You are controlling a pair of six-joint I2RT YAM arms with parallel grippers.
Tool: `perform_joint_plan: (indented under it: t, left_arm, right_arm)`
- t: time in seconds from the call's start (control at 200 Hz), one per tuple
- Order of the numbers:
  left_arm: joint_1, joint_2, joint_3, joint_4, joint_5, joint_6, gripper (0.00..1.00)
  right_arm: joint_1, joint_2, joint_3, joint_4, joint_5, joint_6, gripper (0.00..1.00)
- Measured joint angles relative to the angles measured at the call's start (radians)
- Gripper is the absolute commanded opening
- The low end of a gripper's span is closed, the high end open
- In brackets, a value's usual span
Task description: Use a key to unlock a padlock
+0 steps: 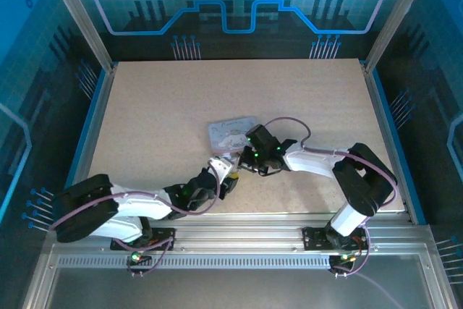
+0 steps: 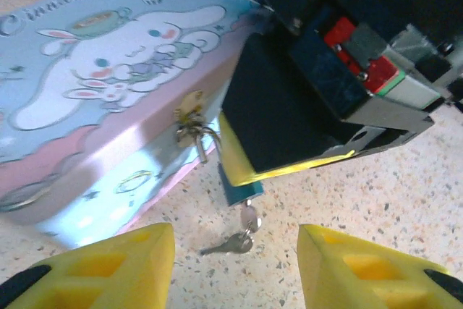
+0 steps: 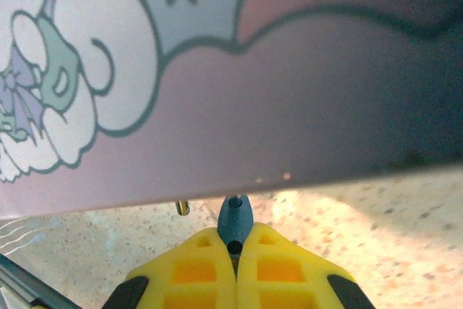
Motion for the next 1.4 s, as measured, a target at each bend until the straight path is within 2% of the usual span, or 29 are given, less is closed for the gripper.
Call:
perform_joint_plan:
  t: [0.285,0.5,1.07,1.401]
  left_arm:
    - [0.126,-0.181,-0.006,-0.163,0.101,-0.076,0.41]
    - [0.198,-0.2,-0.006,-0.206,0.196,-0.134,0.32]
    - [0.209,0.077,0.063,-0.069,0.354,-0.215,0.14]
    - [0.219,0.173,0.083,0.022,0.378,-0.216,0.1]
  right_arm:
    - [-0.123,0.0,-0.004,-0.031,-0.076,-0.122,0.0]
    - [-0.205,-0.012,-0.07,0.064,-0.162,-0.124,0.0]
    - [-0.245,0.011,-0.153,0.264,-0.288,-0.072,0.0]
    - [-0.262,0.01,-0.154,0.254,-0.309,-0.073,0.0]
